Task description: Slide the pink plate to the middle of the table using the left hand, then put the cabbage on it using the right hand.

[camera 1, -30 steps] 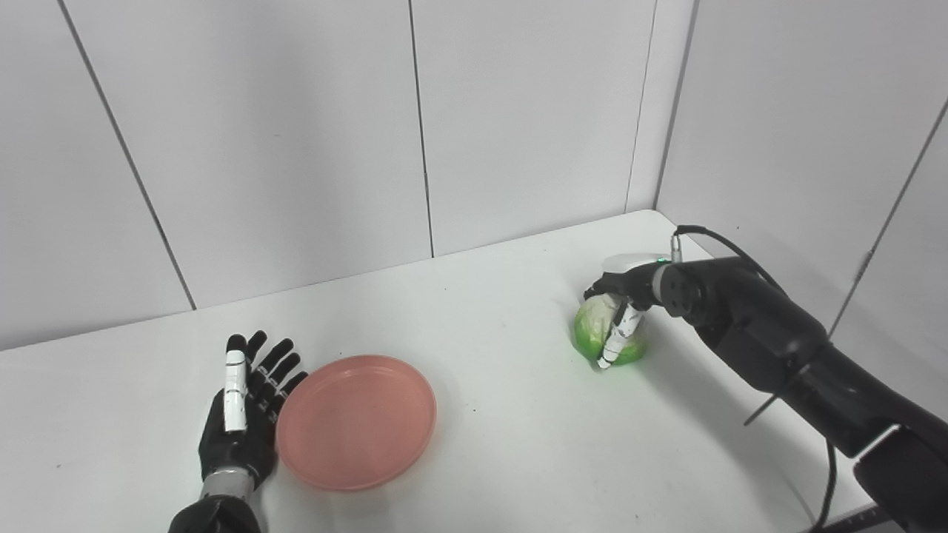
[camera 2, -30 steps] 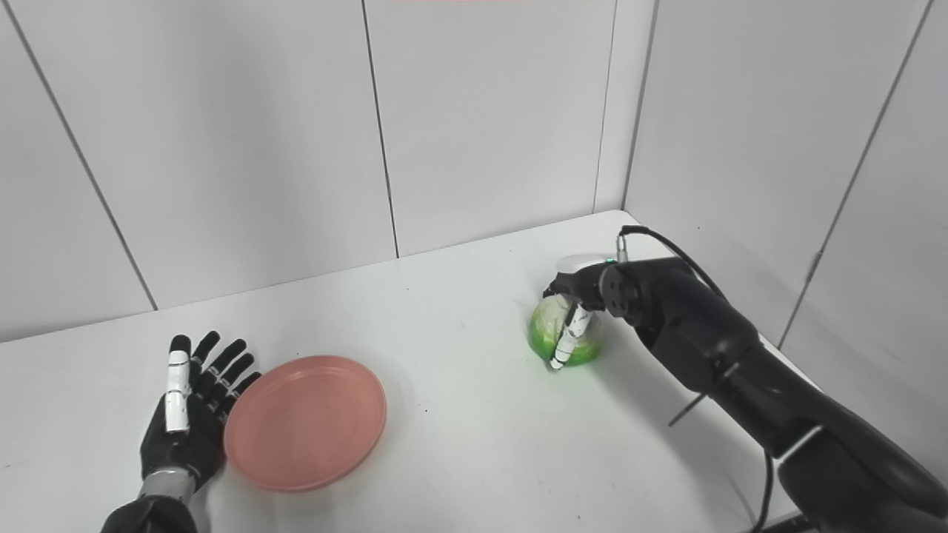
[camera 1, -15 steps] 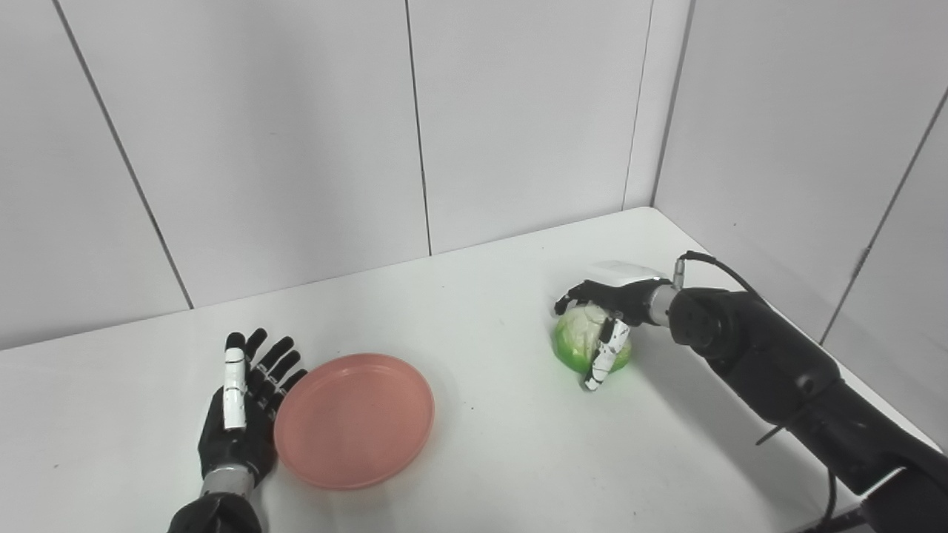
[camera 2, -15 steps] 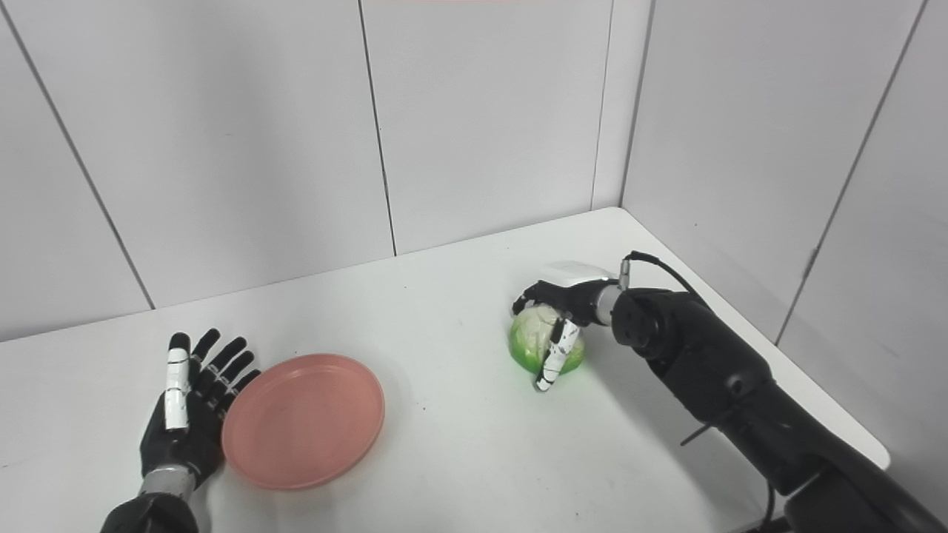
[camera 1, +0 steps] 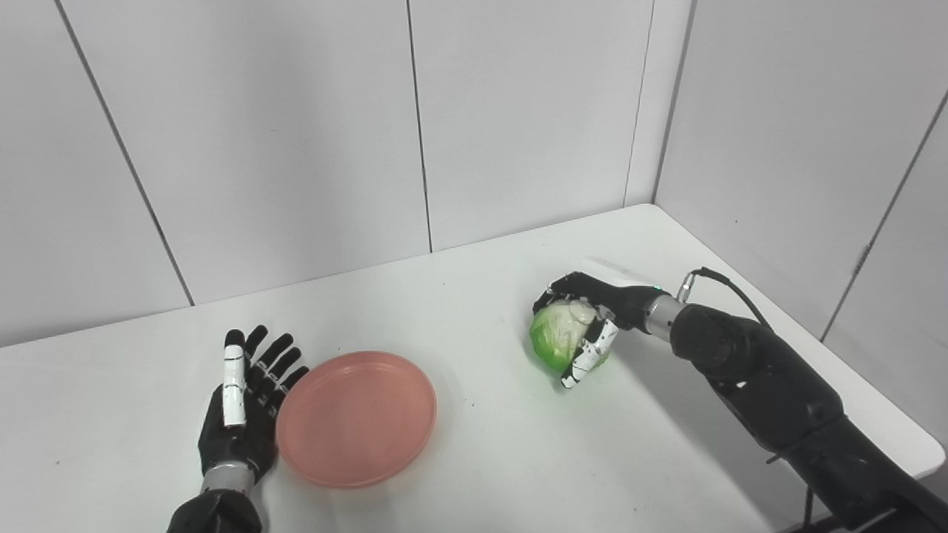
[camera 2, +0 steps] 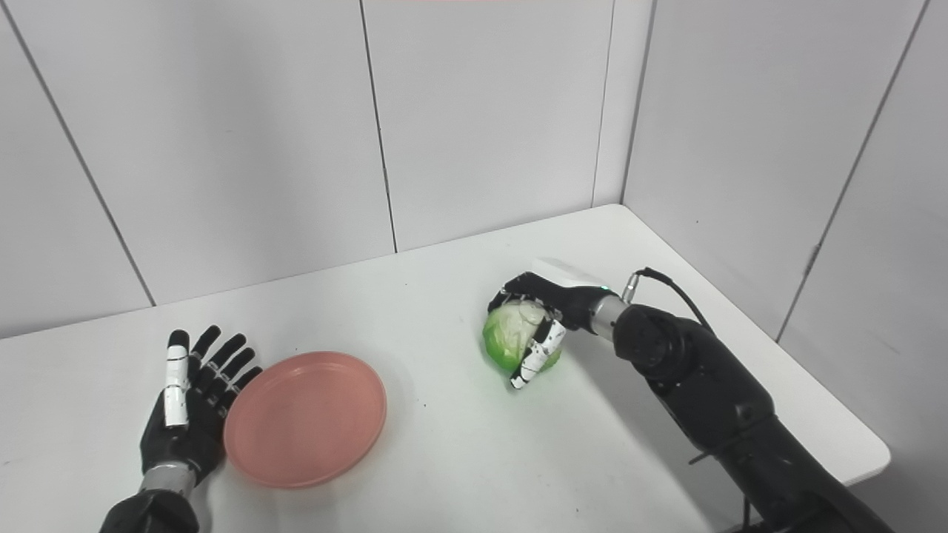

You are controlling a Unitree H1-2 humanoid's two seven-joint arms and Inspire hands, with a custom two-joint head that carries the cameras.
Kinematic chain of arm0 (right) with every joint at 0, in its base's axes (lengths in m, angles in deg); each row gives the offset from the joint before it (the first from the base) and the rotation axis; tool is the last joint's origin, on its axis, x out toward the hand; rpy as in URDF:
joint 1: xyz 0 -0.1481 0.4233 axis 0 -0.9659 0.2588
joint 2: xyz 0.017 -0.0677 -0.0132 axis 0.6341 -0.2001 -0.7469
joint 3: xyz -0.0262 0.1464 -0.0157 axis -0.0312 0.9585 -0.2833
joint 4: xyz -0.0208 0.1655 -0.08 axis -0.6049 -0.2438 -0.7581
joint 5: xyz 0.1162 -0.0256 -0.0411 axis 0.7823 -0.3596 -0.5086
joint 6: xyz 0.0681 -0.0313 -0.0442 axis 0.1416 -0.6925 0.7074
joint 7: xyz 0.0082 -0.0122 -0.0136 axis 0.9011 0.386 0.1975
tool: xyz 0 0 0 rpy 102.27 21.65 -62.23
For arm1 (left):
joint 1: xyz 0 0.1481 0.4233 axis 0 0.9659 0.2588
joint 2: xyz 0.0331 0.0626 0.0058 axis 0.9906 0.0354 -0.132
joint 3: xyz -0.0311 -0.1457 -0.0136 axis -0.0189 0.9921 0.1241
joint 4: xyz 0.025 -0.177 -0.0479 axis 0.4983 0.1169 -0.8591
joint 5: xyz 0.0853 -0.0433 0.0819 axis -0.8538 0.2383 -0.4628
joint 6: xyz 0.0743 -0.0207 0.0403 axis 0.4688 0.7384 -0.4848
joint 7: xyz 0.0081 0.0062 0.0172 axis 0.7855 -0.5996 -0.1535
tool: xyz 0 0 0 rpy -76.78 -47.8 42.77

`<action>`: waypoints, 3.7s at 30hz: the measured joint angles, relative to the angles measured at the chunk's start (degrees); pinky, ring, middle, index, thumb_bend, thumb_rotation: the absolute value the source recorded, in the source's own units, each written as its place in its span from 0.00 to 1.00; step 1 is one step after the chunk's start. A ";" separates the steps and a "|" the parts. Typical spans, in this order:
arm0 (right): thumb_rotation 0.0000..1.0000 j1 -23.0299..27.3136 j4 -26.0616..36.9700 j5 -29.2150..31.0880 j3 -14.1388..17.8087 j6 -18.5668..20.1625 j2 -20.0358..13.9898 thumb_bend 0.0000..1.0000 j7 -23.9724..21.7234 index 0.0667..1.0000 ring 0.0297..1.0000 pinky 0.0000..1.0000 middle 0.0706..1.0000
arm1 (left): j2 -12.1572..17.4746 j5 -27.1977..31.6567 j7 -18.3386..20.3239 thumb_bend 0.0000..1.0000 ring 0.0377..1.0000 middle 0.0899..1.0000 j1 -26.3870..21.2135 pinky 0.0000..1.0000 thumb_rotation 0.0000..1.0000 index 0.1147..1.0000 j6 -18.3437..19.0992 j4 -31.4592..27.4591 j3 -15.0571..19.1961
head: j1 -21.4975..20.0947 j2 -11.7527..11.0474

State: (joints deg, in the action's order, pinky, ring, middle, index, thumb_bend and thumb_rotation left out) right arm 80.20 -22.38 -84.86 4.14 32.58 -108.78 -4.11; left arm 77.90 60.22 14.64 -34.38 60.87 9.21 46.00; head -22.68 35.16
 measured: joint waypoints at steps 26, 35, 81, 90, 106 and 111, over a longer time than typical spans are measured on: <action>0.00 8.53 12.31 11.45 -0.05 3.67 7.91 0.53 -4.92 0.50 0.35 0.28 0.41 | -7.39 -5.29 -5.61 0.61 0.78 0.76 -2.75 0.75 0.84 0.85 -6.31 6.92 -1.62 | 20.46 -1.49; 0.00 9.82 3.65 6.81 -5.19 1.22 12.87 0.52 -3.70 0.50 0.32 0.24 0.40 | -10.01 -6.70 -6.36 0.63 0.76 0.76 -2.78 0.72 0.85 0.84 -9.25 8.49 -2.45 | 25.14 -1.32; 0.36 10.72 -2.07 -10.37 -16.87 -7.10 12.03 1.00 -12.57 0.75 0.90 0.87 0.83 | -9.52 -7.48 -6.82 0.61 0.76 0.76 -1.79 0.69 0.85 0.82 -7.75 5.92 -1.35 | 22.41 -0.26; 0.45 2.86 5.60 -7.96 -6.95 -9.05 14.70 0.84 1.42 0.81 0.90 1.00 0.83 | -8.15 -7.75 -6.11 0.64 0.76 0.76 -0.28 0.68 0.86 0.82 -7.56 4.16 -2.73 | 22.24 -0.35; 0.81 -5.84 1.19 20.70 16.78 -13.02 37.25 0.69 29.32 0.96 0.81 0.84 0.84 | -5.99 -18.02 -10.92 0.58 0.96 0.92 3.84 1.00 0.88 0.88 -21.66 5.40 -6.53 | 22.50 -0.26; 0.85 -6.53 -0.21 28.09 17.49 -9.46 37.90 0.76 28.24 0.94 0.82 0.81 0.85 | -6.21 -20.98 -15.19 0.60 0.99 0.97 3.50 1.00 0.91 0.92 -22.48 6.19 -6.75 | 22.76 -0.09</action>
State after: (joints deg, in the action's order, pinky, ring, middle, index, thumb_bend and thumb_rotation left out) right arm 73.67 -22.59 -56.77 21.64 23.13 -70.88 24.13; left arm 71.69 39.24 -0.55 -30.88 38.39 15.40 39.25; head 0.09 35.07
